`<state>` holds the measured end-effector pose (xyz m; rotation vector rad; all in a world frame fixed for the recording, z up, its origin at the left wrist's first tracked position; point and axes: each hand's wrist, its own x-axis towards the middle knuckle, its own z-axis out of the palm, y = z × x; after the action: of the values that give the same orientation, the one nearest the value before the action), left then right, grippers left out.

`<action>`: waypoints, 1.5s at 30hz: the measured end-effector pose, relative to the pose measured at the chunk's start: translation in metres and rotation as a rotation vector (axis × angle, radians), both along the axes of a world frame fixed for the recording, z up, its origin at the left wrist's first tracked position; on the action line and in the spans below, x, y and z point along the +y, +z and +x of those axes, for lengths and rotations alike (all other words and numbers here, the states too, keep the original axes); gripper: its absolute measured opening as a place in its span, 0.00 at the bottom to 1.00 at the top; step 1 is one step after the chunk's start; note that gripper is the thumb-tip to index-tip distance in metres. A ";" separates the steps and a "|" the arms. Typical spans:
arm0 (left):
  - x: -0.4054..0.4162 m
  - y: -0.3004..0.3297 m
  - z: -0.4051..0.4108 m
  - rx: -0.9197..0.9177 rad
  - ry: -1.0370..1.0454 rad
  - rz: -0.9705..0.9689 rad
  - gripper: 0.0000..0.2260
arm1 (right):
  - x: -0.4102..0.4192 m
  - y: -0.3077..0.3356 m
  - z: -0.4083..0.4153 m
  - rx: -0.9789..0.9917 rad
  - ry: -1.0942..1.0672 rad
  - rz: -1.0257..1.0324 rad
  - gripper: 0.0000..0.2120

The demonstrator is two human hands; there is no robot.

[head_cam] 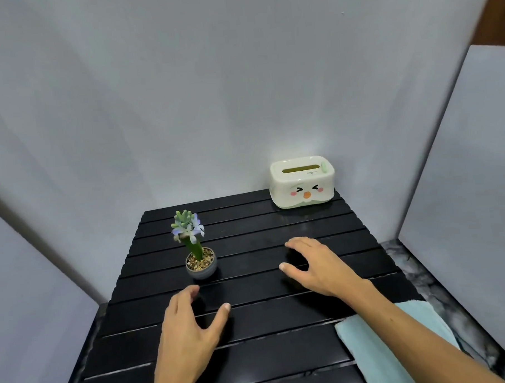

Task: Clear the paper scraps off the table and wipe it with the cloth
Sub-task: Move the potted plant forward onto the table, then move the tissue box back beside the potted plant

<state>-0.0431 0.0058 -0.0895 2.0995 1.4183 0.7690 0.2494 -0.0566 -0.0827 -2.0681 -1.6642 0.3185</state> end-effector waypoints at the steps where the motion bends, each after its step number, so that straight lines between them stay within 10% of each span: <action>1: -0.002 0.001 0.004 -0.001 -0.005 -0.006 0.29 | -0.002 0.001 0.006 0.014 -0.019 0.005 0.31; 23: 0.109 0.007 0.237 -0.214 -0.285 -0.186 0.48 | 0.057 0.006 0.152 0.271 -0.447 0.120 0.56; 30: 0.134 0.001 0.274 -0.310 -0.298 -0.107 0.34 | 0.083 0.001 0.159 0.384 -0.341 0.281 0.38; 45: 0.125 0.001 0.285 -0.441 -0.239 -0.102 0.32 | 0.085 -0.004 0.148 0.416 -0.384 0.388 0.36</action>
<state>0.2419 0.1308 -0.0886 1.8314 0.9328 0.9646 0.3977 0.0280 -0.0864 -1.8206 -0.9721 0.2499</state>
